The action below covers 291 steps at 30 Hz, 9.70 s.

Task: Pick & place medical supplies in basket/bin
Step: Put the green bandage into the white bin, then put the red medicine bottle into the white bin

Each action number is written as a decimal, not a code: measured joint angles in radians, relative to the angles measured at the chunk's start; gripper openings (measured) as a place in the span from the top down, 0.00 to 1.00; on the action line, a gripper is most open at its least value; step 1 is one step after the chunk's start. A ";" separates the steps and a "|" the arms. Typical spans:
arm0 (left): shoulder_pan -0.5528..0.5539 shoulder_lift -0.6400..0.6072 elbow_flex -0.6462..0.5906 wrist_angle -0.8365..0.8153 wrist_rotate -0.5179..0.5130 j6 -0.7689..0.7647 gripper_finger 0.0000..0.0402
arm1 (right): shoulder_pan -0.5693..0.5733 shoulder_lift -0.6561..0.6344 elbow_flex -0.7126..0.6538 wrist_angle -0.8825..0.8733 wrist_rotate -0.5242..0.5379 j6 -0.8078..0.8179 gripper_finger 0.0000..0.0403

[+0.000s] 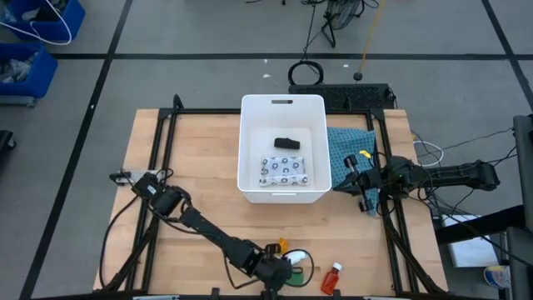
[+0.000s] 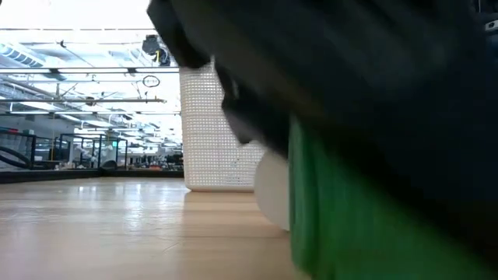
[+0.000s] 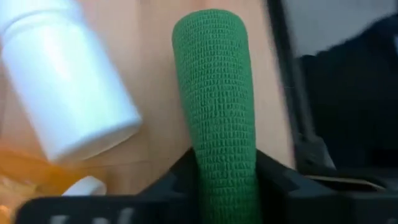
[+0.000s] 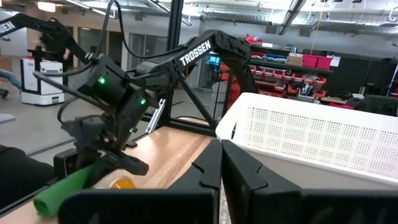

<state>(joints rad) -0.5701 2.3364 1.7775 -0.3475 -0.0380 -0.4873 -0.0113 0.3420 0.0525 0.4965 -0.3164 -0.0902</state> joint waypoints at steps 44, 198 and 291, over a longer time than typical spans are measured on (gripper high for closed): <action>0.107 -1.502 -0.979 0.178 -0.539 0.717 0.83 | 0.000 0.000 0.000 0.000 -0.001 0.053 1.00; 0.869 -0.111 -0.091 -0.161 0.172 0.777 0.77 | 0.000 0.000 0.000 -0.030 0.027 -0.184 1.00; 0.503 -1.413 -1.670 1.113 -0.259 0.432 0.91 | 0.069 0.008 0.138 0.027 0.110 -0.140 1.00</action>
<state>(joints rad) -0.0669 0.9230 0.1078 0.7650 -0.2973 -0.0548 0.0579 0.3495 0.1904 0.5238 -0.2060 -0.2307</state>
